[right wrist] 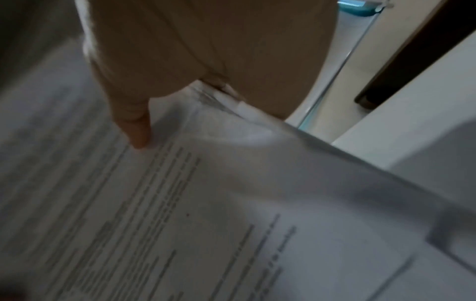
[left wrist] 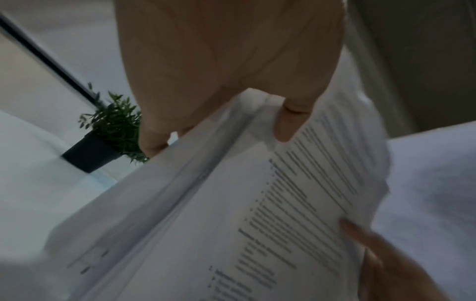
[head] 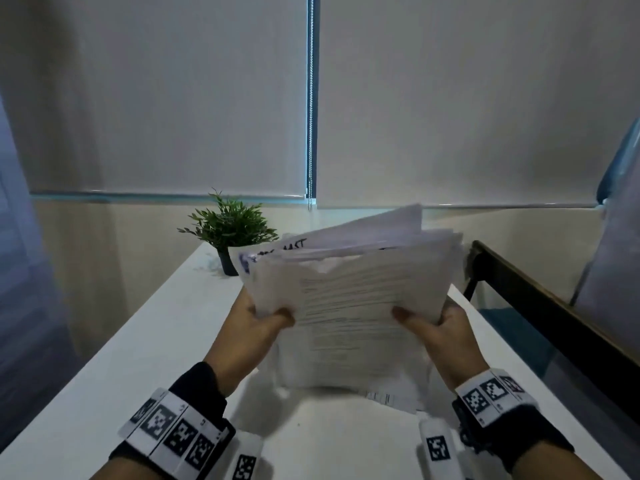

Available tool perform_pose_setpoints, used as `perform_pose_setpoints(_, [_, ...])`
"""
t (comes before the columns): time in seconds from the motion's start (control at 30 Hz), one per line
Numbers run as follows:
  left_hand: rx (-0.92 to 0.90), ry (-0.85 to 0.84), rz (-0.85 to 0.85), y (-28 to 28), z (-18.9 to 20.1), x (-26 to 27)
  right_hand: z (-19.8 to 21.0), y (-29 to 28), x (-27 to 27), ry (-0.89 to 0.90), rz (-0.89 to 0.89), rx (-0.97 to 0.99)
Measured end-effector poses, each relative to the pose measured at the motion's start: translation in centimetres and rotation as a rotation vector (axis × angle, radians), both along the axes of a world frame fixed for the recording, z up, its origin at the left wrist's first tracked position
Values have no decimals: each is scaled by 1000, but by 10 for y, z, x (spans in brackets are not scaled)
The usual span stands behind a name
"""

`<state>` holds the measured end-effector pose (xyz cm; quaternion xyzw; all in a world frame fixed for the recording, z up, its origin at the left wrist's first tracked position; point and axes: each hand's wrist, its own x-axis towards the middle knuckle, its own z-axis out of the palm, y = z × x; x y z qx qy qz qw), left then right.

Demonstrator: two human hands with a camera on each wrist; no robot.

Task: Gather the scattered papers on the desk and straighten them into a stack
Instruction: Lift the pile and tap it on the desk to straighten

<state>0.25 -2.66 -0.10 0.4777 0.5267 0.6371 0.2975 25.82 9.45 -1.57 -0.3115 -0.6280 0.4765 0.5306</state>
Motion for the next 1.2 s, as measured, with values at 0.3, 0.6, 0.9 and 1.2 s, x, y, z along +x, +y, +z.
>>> perform_pose_setpoints(0.3, [107,-121,40,19,8,12,3,4,-7,1,101,16])
perform_pose_setpoints(0.6, [39,-14,59,22,9,27,11,5,-5,13,50,4])
perform_pose_setpoints(0.9, [95,17,199,10,11,29,5,-9,-7,27,22,7])
perform_pose_setpoints(1.2, [108,7,224,8,19,28,16,-14,-8,-58,56,38])
